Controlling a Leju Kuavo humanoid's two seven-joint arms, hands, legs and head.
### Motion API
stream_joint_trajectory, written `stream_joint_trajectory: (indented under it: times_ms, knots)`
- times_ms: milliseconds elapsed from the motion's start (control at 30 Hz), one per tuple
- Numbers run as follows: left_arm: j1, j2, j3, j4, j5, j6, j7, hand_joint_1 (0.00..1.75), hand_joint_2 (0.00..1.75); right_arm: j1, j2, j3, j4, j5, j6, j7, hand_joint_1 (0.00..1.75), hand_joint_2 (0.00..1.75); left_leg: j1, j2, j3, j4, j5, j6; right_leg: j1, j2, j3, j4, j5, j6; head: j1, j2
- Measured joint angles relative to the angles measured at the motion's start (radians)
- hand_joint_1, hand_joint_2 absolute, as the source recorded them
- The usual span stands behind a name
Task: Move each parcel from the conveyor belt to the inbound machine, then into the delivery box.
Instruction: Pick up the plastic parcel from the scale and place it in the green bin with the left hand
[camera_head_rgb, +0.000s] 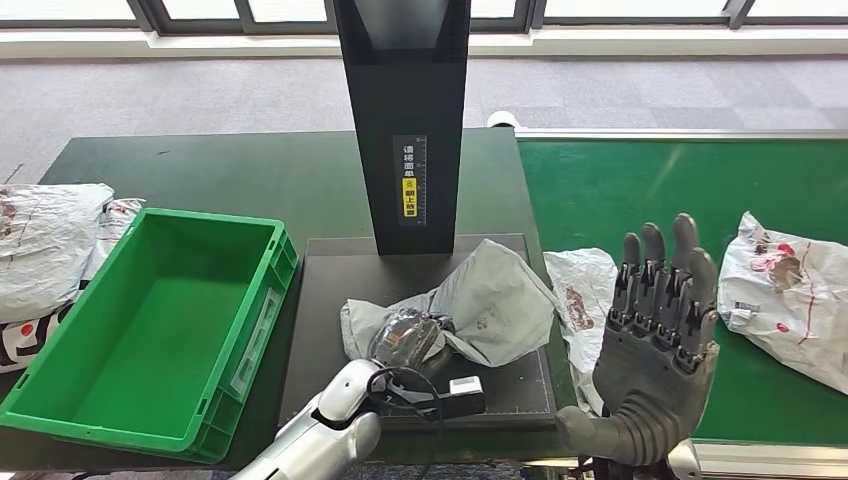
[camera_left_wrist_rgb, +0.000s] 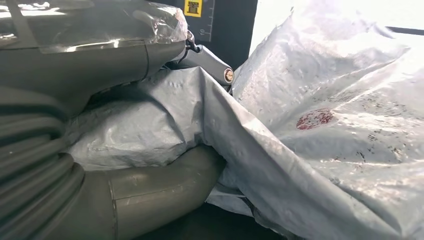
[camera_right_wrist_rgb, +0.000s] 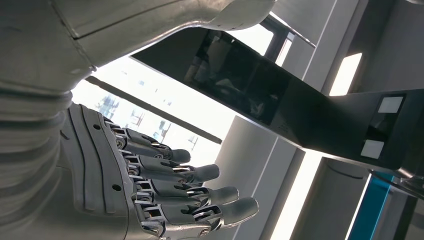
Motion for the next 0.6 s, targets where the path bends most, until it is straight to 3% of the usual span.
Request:
stream_joint_trajectory:
  times_ms: [200, 333, 467, 600]
  knots:
    - [0.078, 0.013, 0.054, -0.148, 0.052, 0.179, -0.044, 1.75, 1.75, 0.011, 0.000, 0.000, -0.001, 0.007, 0.006, 0.000, 0.00, 1.75, 0.000, 0.000, -0.001, 0.000, 0.000, 0.000, 0.000, 0.000, -0.002, 0.000, 0.000, 0.000, 0.000, 0.000]
    - [0.181, 0.035, 0.140, -0.369, 0.232, 0.290, -0.191, 1.75, 1.75, 0.030, -0.002, -0.004, -0.005, -0.023, 0.011, 0.000, 0.00, 1.75, 0.000, 0.001, -0.002, 0.000, -0.001, -0.001, 0.000, 0.001, -0.003, 0.000, -0.001, -0.001, 0.000, 0.000]
    - [0.297, 0.036, 0.274, -0.606, 0.397, 0.305, -0.390, 1.75, 1.75, 0.047, -0.012, -0.006, -0.007, -0.050, -0.008, 0.000, 0.00, 1.75, 0.000, 0.001, -0.003, 0.000, -0.001, -0.001, 0.001, 0.002, -0.005, 0.000, -0.002, -0.001, 0.000, 0.000]
    - [0.357, 0.033, 0.351, -0.741, 0.426, 0.306, -0.431, 1.75, 1.75, 0.053, -0.019, -0.006, -0.007, -0.055, -0.014, -0.001, 0.00, 1.75, 0.000, 0.000, -0.004, 0.000, -0.001, -0.001, 0.000, 0.001, -0.005, 0.000, -0.002, -0.001, 0.000, 0.000]
